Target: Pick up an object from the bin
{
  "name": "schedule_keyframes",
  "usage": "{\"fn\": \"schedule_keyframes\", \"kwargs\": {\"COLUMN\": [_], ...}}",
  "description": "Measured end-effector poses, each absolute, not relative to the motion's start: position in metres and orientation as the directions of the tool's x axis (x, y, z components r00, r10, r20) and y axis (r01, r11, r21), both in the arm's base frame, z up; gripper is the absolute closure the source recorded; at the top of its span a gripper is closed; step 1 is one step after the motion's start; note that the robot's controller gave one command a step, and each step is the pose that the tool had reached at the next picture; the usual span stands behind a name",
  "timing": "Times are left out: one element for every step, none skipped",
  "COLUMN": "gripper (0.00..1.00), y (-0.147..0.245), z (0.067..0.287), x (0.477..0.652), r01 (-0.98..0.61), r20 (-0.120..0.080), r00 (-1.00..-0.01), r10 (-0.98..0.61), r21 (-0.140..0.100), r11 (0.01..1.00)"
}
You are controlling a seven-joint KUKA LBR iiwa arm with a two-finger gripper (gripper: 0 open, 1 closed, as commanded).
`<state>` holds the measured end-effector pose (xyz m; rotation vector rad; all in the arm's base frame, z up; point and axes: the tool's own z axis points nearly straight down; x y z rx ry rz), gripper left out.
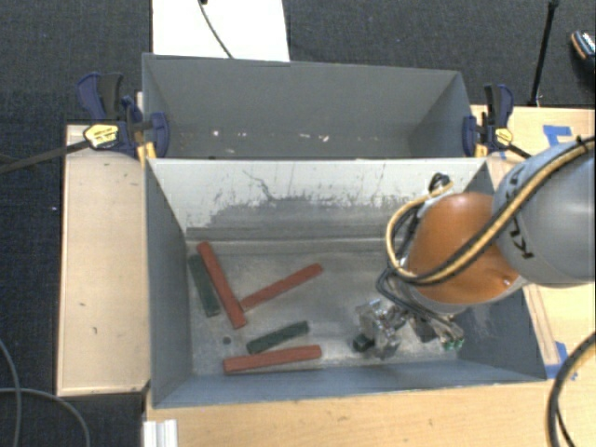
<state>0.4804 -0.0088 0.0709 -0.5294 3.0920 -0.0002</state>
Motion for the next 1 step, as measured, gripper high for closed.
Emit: {"fn": "schedule_keyframes", "kwargs": {"gripper": [1.0], "y": [-0.0087], "z": [0.1636], "x": [0.4826], "r01": [-0.329], "r20": [-0.009], "r00": [-0.944], "r10": [-0.329], "r21": [-0.003], "r11": [0.944]}}
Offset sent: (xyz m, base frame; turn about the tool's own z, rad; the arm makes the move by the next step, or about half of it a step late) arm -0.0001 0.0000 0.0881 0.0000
